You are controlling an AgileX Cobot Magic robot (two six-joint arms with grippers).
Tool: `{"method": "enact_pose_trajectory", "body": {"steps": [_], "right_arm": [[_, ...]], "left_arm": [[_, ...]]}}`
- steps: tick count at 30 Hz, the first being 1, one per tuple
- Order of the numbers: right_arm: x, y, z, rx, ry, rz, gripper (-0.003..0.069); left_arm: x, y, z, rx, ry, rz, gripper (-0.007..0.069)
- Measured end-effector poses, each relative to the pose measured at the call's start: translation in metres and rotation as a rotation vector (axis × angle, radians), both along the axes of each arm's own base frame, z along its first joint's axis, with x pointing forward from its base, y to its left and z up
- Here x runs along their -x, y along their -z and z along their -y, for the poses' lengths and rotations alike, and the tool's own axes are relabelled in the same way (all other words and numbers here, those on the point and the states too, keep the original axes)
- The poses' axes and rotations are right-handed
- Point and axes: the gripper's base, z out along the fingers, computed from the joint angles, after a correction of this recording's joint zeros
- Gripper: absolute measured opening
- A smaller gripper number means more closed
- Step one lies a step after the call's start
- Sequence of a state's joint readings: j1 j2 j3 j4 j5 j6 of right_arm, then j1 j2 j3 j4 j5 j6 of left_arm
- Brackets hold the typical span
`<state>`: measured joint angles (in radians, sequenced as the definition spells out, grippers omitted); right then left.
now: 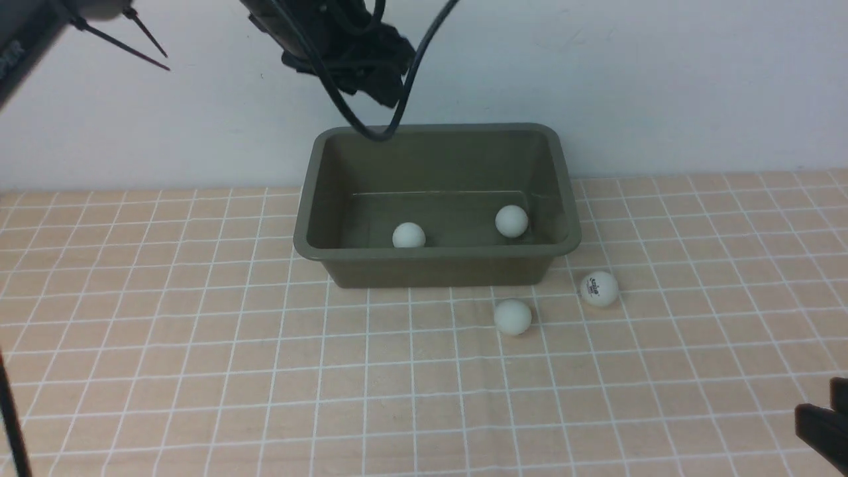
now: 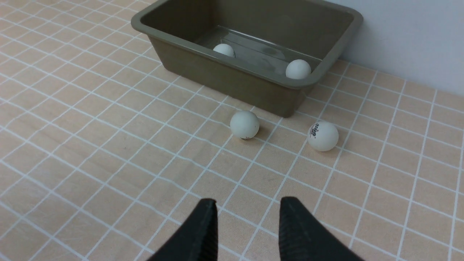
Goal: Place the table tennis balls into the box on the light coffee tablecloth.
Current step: 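Reach for and grasp a ping pong ball on the table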
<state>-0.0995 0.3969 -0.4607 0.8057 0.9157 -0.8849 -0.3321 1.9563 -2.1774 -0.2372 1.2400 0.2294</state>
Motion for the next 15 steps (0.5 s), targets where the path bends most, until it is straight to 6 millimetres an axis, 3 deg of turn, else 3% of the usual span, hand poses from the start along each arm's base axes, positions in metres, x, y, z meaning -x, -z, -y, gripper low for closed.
{"method": "enact_pose_trajectory", "body": {"steps": [3,5,9,12,15], "right_arm": [[-0.001,-0.001,0.001,0.0,0.008,0.008,0.0231],[-0.001,-0.001,0.001,0.0,0.011,0.011,0.0231],[-0.001,-0.001,0.001,0.002,0.011,0.013,0.0231],[-0.001,-0.001,0.001,0.002,0.012,0.014,0.0231],[-0.001,-0.001,0.001,0.002,0.012,0.014,0.0231]], "left_arm": [[0.009,-0.013,-0.005,-0.007,-0.022,0.024,0.0201],[0.018,-0.028,-0.016,-0.037,-0.068,0.067,0.0116],[0.038,-0.047,-0.034,-0.107,-0.13,0.124,0.0024],[0.064,-0.058,-0.046,-0.128,-0.151,0.139,-0.0019],[0.082,-0.054,-0.053,-0.143,-0.152,0.111,-0.0031]]}}
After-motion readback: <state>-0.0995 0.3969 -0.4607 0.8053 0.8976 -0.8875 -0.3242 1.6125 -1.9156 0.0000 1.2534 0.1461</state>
